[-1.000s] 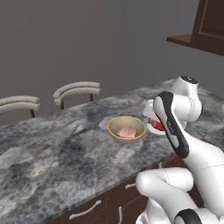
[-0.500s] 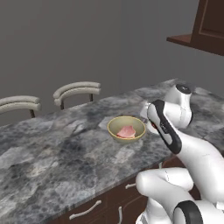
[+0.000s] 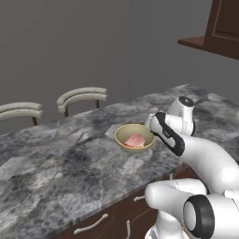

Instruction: Place one of the steaks on the plate and the other in the bowl. Then place the bowl in the fridge.

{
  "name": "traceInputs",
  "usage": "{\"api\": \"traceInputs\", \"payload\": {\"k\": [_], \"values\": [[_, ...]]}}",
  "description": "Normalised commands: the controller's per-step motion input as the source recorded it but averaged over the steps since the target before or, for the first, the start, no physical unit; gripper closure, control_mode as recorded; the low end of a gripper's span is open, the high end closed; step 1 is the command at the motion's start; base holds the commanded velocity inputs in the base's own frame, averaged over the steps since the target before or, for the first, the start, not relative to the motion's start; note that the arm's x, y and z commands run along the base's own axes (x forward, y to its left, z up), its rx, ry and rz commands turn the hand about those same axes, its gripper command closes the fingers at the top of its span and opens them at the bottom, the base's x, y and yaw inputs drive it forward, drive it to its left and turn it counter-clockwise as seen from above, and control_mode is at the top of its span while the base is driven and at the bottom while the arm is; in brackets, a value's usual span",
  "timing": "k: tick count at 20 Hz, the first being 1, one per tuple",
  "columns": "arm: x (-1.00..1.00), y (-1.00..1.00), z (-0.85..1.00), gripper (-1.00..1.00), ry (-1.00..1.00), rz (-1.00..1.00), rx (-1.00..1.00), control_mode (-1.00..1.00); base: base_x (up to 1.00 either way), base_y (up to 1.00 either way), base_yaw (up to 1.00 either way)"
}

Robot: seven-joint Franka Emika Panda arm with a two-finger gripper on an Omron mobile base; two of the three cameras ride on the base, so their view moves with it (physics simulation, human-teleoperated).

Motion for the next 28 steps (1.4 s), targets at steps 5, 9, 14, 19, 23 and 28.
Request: {"api": "traceInputs", "payload": {"k": [5,9,14,19,23,28], "values": [[0.57,0.0,-0.36,-1.0,0.01,0.0,-0.04,-1.0,0.0,0.0,0.0],[0.45,-0.04,-0.4,-1.0,0.0,0.0,-0.04,-1.0,0.0,0.0,0.0],[0.21,-0.05,-0.32,-1.0,0.0,0.0,-0.02,-1.0,0.0,0.0,0.0],[0.0,0.06,-0.28,-1.0,0.0,0.0,-0.01,-1.0,0.0,0.0,0.0],[0.0,0.05,-0.12,-1.0,0.0,0.0,0.0,-1.0,0.0,0.0,0.0],[0.0,0.05,-0.05,-1.0,0.0,0.0,0.0,-1.0,0.0,0.0,0.0]]}}
